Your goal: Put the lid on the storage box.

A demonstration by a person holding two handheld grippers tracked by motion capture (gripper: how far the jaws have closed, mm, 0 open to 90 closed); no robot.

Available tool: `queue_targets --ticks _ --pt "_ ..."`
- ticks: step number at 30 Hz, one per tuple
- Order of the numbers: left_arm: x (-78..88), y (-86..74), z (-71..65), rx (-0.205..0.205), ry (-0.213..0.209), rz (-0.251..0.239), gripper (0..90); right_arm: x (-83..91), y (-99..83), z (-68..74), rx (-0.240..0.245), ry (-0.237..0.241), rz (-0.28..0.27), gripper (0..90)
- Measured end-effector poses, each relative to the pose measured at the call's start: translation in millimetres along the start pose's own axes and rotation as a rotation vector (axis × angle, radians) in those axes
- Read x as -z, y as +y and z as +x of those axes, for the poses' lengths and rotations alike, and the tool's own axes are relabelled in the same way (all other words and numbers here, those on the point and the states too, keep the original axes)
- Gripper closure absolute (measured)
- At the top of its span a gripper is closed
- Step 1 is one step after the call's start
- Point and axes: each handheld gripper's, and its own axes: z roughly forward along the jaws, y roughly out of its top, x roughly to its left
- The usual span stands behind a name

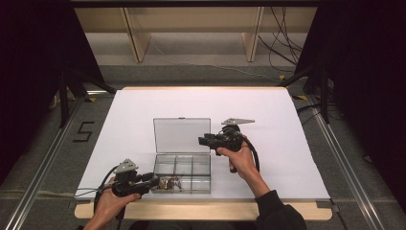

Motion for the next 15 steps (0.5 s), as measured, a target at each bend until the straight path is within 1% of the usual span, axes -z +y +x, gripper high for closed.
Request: queue_targets --ticks 2,3,4,5,6,7,8,11,12,13,14,15 --pt "-0.1 0.0 0.2 0.000 -0.004 0.001 59.4 0.8 0.6 1.1 0.003 0.002 -0.012 61.2" --pt "-0.4 -0.2 -0.1 0.008 -0.006 -0.006 59.2 1.2 1.0 0.9 0.010 -0.002 -0.019 61.7" --pt "0.1 -0.3 0.8 0.004 -0.010 -0.002 59.0 1.0 1.1 -0.5 0.030 -0.013 -0.026 62.4" --pt "0.4 -0.4 1.3 0.007 -0.014 -0.004 59.1 2.4 1.2 1.2 0.013 -0.007 -0.025 62.8" --pt "0.6 -0.4 1.3 0.010 -0.016 -0.007 59.1 3.5 1.3 3.0 0.002 0.010 -0.026 63.3" --pt "0.8 -0.3 1.1 0.010 -0.013 -0.007 59.0 4.0 1.9 1.9 0.020 0.003 -0.021 63.4" --pt "0.8 -0.2 1.2 0.007 -0.015 -0.007 58.7 3.4 2.0 1.4 0.030 0.001 -0.033 63.5" --pt "1.0 -0.5 1.1 0.004 -0.016 -0.005 58.1 5.1 2.7 2.3 0.042 0.006 -0.033 64.6" --pt "0.9 -0.4 1.2 0.006 -0.018 -0.005 58.0 5.8 2.9 3.4 0.035 0.008 -0.028 65.3" --pt "0.8 -0.5 1.2 0.007 -0.018 -0.007 57.9 5.9 3.4 3.2 0.046 0.015 -0.030 65.8" --pt "0.9 -0.5 1.3 0.008 -0.019 -0.008 57.8 6.4 3.6 3.6 0.057 0.005 -0.042 66.1" --pt "1.1 -0.4 1.1 0.012 -0.020 -0.007 57.7 6.3 3.4 4.8 0.048 0.014 -0.044 66.3"
